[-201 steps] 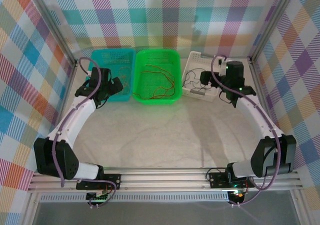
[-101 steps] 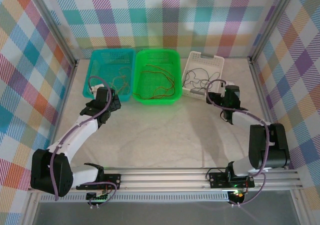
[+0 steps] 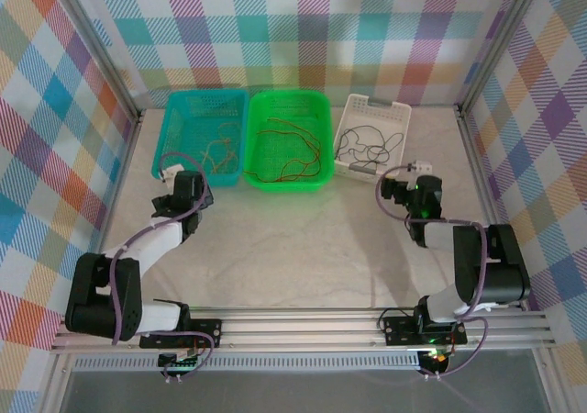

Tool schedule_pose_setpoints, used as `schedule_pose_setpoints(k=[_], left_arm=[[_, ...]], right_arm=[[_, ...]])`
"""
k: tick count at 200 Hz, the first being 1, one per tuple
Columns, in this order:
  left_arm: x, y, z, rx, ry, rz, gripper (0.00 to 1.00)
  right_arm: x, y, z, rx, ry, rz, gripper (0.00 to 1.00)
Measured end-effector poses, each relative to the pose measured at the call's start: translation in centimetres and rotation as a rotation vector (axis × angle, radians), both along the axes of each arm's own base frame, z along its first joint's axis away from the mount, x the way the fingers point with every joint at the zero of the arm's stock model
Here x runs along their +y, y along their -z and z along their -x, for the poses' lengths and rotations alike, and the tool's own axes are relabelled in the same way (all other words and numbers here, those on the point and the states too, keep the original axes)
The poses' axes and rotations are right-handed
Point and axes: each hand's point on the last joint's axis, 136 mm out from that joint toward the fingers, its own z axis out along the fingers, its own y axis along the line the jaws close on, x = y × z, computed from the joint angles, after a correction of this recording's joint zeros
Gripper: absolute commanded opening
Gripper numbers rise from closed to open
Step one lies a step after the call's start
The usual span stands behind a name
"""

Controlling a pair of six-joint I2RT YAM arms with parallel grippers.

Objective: Untangle the cables

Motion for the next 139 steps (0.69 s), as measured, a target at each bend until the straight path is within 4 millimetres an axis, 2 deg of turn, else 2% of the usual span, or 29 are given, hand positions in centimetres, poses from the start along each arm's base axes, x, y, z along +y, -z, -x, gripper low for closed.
schedule_pose_setpoints(k=[13, 24, 64, 101, 139], left_arm=[[0.2, 1.1, 0.0, -0.004, 0.008, 0.004, 1.00], [0.6, 1.7, -0.1, -0.015, 0.011, 0.008, 1.00], [0.5, 2.2, -1.8, -0.093, 0.066, 0.012, 1.00], [-1.3, 3.4, -3.2, -0.102, 0.188, 0.005, 1.00], [-2.3, 2.4, -4.0, -0.148, 0.251, 0.012, 1.00]], right_arm=[[0.0, 2.1, 1.4, 0.051, -0.006, 0.010, 1.00], [0.1, 2.6, 1.6, 0.063, -0.007, 0.017, 1.00], [0.9, 0.1, 0.7, -0.061, 0.000, 0.054, 1.00], [0.3, -0.2, 0.9, -0.082, 0.034, 0.067, 1.00], [0.1, -0.6, 0.8, -0.096, 0.044, 0.069, 1.00]])
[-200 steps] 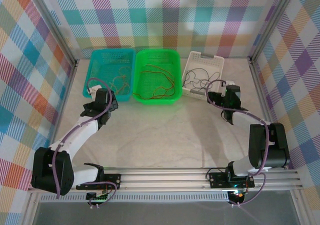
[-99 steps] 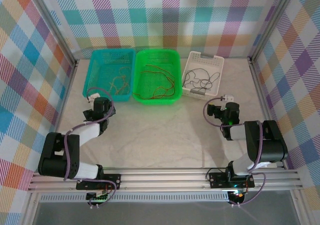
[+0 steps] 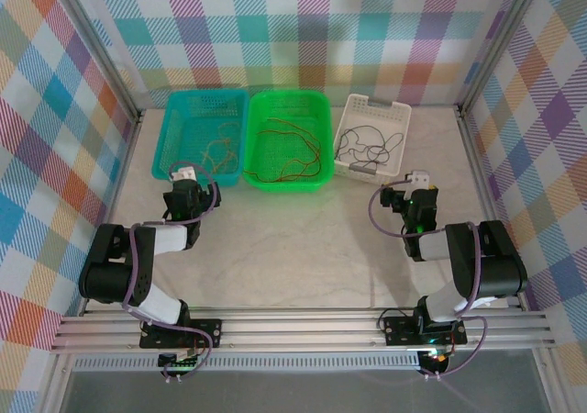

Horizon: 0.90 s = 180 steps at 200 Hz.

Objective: Untangle the cables

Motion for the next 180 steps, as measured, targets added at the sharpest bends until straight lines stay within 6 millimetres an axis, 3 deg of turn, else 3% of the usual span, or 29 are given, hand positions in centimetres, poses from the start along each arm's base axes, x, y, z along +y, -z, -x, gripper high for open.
schedule_pose_setpoints(k=[40, 74, 180], left_arm=[[-0.3, -0.6, -0.1, -0.053, 0.020, 0.001, 1.00], [-0.2, 1.1, 0.9, -0.028, 0.017, -0.006, 1.00], [-0.3, -0.1, 0.3, -0.082, 0.020, -0.014, 1.00]], right_arm=[[0.0, -0.1, 0.0, -0.005, 0.000, -0.001, 1.00], [0.0, -0.1, 0.0, -0.006, 0.000, 0.000, 1.00], [-0.4, 0.5, -0.3, 0.038, 0.003, 0.000, 1.00]])
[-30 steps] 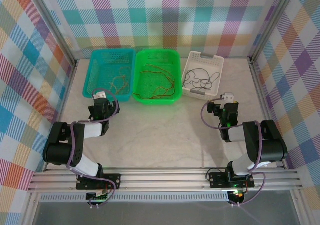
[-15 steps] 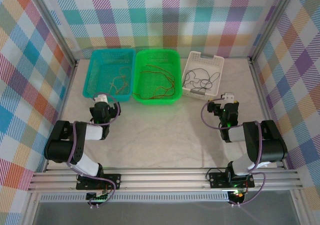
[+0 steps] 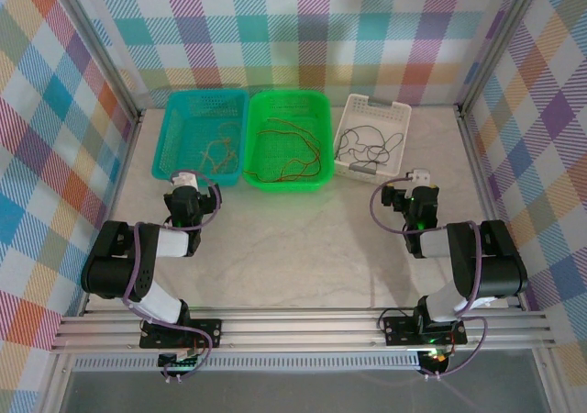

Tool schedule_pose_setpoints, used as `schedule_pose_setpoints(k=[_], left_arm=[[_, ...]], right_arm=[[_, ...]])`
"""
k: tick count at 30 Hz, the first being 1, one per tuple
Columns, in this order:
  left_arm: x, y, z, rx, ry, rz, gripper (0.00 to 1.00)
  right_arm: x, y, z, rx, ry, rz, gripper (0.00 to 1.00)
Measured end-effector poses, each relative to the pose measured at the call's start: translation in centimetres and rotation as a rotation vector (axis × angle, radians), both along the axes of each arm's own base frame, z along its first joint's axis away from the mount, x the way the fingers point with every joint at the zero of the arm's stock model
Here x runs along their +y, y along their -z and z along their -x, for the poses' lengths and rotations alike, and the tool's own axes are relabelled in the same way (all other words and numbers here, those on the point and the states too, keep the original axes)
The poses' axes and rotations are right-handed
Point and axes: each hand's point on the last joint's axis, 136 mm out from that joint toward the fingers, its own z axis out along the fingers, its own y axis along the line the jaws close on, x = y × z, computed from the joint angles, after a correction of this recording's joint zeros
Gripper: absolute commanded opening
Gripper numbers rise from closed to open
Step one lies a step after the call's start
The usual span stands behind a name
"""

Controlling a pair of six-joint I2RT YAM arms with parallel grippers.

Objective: Untangle the cables

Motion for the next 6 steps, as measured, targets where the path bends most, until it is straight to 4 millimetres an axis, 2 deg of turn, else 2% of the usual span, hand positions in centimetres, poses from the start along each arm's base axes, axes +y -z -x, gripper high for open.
schedule_pose_setpoints(k=[6], left_arm=[[-0.02, -0.01, -0.01, 0.000, 0.001, 0.001, 1.00]], right_arm=[[0.04, 0.05, 0.01, 0.002, -0.003, -0.002, 1.00]])
